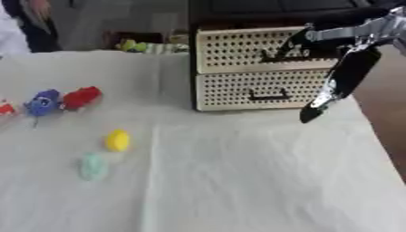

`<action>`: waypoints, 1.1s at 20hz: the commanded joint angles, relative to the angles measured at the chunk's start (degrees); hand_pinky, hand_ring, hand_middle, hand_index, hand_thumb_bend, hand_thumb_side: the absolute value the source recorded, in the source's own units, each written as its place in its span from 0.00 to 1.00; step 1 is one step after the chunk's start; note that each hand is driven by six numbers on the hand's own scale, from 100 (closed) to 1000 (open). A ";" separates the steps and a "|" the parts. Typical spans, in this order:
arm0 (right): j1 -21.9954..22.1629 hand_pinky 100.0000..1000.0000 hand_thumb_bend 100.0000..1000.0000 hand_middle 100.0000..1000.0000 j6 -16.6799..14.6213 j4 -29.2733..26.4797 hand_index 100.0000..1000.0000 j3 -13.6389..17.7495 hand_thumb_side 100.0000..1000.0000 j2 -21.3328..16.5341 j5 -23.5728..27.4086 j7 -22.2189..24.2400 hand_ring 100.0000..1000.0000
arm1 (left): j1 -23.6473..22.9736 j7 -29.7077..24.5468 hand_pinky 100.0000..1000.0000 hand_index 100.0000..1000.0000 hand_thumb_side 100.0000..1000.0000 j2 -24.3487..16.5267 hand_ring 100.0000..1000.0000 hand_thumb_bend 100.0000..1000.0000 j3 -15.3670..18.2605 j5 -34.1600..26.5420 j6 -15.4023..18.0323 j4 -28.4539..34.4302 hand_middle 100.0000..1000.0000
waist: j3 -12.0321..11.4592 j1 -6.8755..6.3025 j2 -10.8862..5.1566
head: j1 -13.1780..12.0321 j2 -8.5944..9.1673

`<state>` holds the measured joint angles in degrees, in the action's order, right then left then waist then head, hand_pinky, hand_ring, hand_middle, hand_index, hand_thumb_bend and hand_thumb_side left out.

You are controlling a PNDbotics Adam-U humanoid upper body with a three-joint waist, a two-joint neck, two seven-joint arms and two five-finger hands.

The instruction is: Pick up objects from table and place into drawer.

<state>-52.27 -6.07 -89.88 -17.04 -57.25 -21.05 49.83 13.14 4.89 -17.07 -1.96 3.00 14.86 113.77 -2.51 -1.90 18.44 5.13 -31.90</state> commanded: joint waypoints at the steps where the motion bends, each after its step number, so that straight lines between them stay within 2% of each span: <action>1: -0.37 0.00 0.80 0.00 -0.09 -1.00 0.86 0.60 0.45 -2.40 -1.17 -0.54 0.00 | 0.62 -0.12 0.20 0.62 0.68 -0.58 0.45 0.00 0.14 -0.03 0.03 0.82 0.52 | -0.02 0.16 -0.86 | 0.09 0.61; 10: 0.25 0.00 0.80 0.00 -0.19 -1.11 0.86 0.54 0.45 -2.54 -1.81 -1.11 0.00 | 0.66 -0.36 0.20 0.62 0.69 -0.45 0.45 0.00 0.00 -0.02 -0.11 0.82 0.52 | -0.10 0.17 -0.71 | 0.18 0.84; 17: 0.67 0.00 0.79 0.00 0.69 -2.93 0.87 2.32 0.46 -3.52 -3.39 -5.96 0.00 | 0.76 -0.33 0.20 0.62 0.69 -0.37 0.45 0.00 0.00 -0.02 -0.09 0.82 0.52 | -0.13 0.11 -0.61 | 0.12 0.89; 22: 1.09 0.00 0.79 0.00 1.36 -4.59 0.87 4.02 0.46 -4.47 -2.72 -7.70 0.00 | 0.81 -0.34 0.20 0.62 0.69 -0.34 0.45 0.00 -0.02 0.01 -0.06 0.82 0.52 | -0.13 0.02 -0.48 | 0.06 0.66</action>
<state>-50.46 -4.93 -93.31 -14.45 -59.24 -23.89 42.75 13.29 4.64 -17.03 -1.99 3.00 14.67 113.77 -2.61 -1.98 18.85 5.15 -31.60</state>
